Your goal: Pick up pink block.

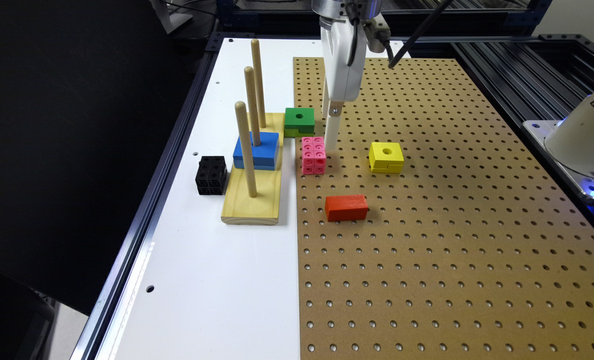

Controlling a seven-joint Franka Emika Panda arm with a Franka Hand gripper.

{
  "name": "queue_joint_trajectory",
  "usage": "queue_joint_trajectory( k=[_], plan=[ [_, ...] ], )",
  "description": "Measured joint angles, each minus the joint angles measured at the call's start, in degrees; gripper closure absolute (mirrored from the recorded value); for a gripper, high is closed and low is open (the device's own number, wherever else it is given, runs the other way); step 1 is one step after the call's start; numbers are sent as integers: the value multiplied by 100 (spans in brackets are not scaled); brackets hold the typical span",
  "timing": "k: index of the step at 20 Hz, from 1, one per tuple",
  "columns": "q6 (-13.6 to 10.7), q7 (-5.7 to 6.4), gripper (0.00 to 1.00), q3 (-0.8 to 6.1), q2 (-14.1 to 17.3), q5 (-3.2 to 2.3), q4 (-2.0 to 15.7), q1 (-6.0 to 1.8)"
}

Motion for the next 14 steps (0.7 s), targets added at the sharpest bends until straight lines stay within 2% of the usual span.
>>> queue_joint_trajectory(
  k=[2,9,14],
  plan=[
    [0,1,0,5,1,0,38,22],
    [0,2,0,56,24,0,85,23],
    [93,2,0,58,242,0,139,23]
  ],
)
